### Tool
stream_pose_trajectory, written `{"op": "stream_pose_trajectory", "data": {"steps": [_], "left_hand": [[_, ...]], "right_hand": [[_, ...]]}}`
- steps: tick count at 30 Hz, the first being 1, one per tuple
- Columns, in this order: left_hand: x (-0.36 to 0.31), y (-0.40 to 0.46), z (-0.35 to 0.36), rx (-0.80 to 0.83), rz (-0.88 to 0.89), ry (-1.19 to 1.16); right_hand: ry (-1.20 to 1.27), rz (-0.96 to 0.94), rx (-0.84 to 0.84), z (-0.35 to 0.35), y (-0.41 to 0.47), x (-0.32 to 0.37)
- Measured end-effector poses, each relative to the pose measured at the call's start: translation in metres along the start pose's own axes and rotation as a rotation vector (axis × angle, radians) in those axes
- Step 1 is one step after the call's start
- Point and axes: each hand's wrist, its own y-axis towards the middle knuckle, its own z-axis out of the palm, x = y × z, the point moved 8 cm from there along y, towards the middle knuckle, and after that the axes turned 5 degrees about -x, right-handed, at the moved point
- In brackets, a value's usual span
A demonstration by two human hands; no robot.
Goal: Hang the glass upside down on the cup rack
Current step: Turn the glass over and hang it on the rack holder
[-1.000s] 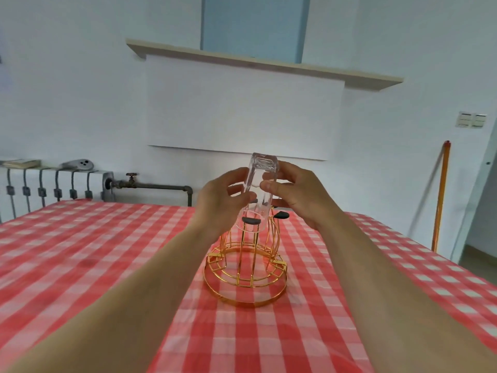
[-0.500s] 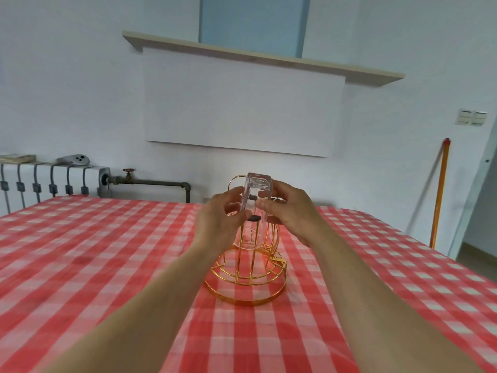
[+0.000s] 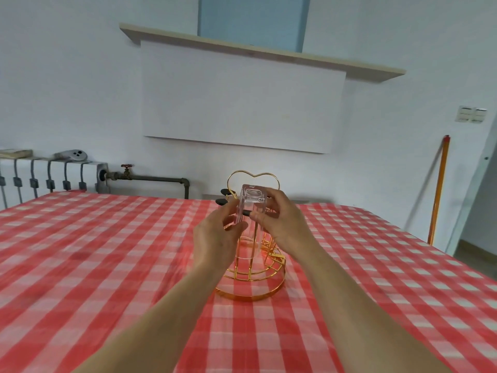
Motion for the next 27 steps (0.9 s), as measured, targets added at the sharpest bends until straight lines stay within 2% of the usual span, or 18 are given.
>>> {"op": "stream_pose_trajectory", "data": {"steps": [7,27], "left_hand": [[0.019,-0.009,0.005,-0.011,-0.032,-0.007],[0.026,-0.011,0.007,-0.041,-0.025,0.02]], "right_hand": [[0.048,0.054,-0.01,0.011,-0.012,-0.022],[0.034,0.003,-0.026,0.019,-0.028,-0.035]]}}
